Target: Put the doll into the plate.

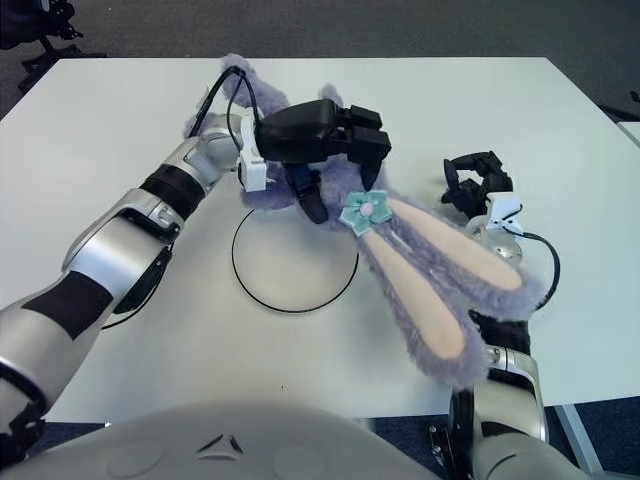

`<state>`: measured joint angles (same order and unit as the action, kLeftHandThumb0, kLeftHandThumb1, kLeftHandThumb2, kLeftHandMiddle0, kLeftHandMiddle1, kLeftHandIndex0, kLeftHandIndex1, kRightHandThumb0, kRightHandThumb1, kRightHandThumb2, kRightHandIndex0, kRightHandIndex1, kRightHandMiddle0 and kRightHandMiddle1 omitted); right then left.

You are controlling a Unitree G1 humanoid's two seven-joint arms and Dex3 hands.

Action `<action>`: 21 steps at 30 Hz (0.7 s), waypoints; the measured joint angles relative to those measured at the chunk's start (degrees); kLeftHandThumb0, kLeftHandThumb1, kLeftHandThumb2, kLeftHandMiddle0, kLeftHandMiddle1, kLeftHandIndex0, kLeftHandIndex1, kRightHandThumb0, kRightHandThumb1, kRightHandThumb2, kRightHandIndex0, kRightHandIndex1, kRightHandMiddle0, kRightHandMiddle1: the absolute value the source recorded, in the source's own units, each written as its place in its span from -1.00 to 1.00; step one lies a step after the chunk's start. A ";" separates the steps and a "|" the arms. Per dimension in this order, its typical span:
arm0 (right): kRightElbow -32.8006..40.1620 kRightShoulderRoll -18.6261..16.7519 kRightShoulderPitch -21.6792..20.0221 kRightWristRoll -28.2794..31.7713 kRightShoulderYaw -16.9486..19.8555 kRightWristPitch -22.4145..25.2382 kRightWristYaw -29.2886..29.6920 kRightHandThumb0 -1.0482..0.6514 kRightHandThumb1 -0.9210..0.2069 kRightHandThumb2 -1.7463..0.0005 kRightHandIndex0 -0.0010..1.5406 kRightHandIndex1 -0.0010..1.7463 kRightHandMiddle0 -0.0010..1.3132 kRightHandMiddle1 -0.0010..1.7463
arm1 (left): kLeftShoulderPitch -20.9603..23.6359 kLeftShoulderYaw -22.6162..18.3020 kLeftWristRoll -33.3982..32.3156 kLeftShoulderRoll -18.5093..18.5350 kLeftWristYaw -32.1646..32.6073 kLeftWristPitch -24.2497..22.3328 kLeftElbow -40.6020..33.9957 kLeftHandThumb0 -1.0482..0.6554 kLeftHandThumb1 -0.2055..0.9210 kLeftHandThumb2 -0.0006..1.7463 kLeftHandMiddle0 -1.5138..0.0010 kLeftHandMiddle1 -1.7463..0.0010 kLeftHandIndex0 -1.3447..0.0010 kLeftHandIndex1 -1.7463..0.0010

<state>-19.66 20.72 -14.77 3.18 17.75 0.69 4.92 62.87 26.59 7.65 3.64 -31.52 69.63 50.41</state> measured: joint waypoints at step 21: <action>-0.19 -0.30 -0.24 -0.21 -0.22 0.29 2.81 -0.18 -1.00 0.50 -0.07 0.94 -0.57 0.90 | -2.55 0.85 -18.53 0.33 -27.34 -11.77 -8.05 0.15 0.80 -0.58 -0.20 -1.00 -0.17 -1.00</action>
<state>-19.85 20.42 -15.00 2.97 17.54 0.99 7.73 60.31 27.44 -10.88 3.97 -58.86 57.86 42.36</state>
